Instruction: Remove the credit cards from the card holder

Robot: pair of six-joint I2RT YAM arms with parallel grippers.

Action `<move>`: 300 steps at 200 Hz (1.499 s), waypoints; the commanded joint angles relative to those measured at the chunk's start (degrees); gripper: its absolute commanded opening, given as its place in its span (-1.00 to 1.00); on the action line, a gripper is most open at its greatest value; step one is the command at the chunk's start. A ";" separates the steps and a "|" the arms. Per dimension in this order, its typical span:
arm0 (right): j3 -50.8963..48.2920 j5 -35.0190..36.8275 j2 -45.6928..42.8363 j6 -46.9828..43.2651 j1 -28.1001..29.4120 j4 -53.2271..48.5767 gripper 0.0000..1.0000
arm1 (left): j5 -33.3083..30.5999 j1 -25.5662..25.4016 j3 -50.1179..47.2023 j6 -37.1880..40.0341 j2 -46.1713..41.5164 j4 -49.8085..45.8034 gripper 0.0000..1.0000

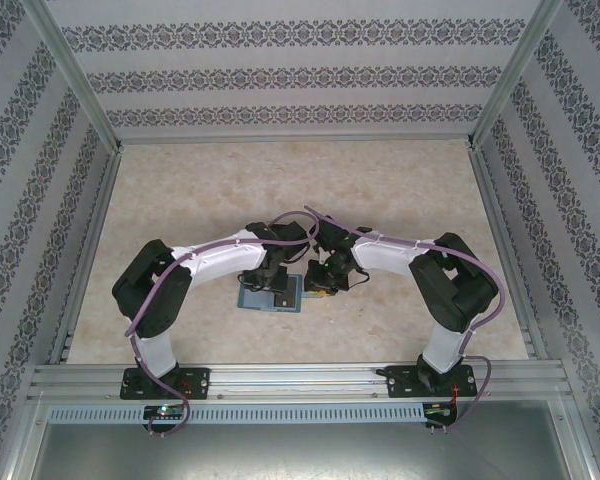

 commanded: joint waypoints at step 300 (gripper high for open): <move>-0.61 2.32 3.35 -1.80 -0.35 -3.83 -0.52 | 16.77 10.27 -19.39 -0.15 -16.55 20.26 -0.81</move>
